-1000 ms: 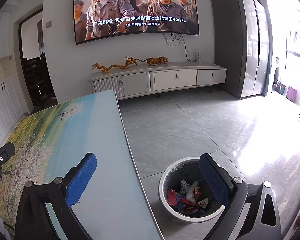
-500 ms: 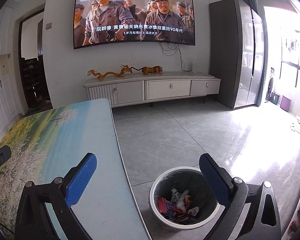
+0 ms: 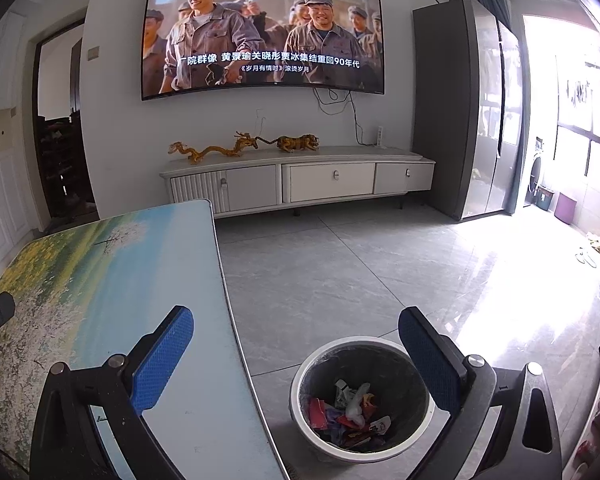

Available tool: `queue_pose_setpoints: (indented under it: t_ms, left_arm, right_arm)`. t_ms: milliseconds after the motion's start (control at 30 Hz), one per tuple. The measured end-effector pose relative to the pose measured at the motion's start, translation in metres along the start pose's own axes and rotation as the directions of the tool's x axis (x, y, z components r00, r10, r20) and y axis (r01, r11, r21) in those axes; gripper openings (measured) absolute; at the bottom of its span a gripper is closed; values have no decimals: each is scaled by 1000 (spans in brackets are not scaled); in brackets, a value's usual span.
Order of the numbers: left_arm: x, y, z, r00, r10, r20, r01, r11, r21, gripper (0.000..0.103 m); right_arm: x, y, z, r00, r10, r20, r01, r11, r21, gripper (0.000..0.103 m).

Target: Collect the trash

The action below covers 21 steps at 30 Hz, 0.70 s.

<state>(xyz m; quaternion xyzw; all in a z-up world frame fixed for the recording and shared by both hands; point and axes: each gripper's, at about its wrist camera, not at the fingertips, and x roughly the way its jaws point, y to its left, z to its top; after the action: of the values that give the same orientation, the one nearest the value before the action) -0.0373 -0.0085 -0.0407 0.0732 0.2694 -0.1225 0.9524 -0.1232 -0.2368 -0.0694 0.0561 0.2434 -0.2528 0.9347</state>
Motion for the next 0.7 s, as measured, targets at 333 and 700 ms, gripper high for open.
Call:
queue_pose_setpoints:
  t_ms: [333,700]
  left_arm:
    - [2,1,-1,1000,-1,-12,1,1000,1,102]
    - [2,-2,-2,1000,-16,-23,16,1000,7,102]
  right_arm:
    - [1,-2,-1,1000,-3,-4,3,1000,5,103]
    - [6,-2,-4,1000,1,-15,-1,1000,11,103]
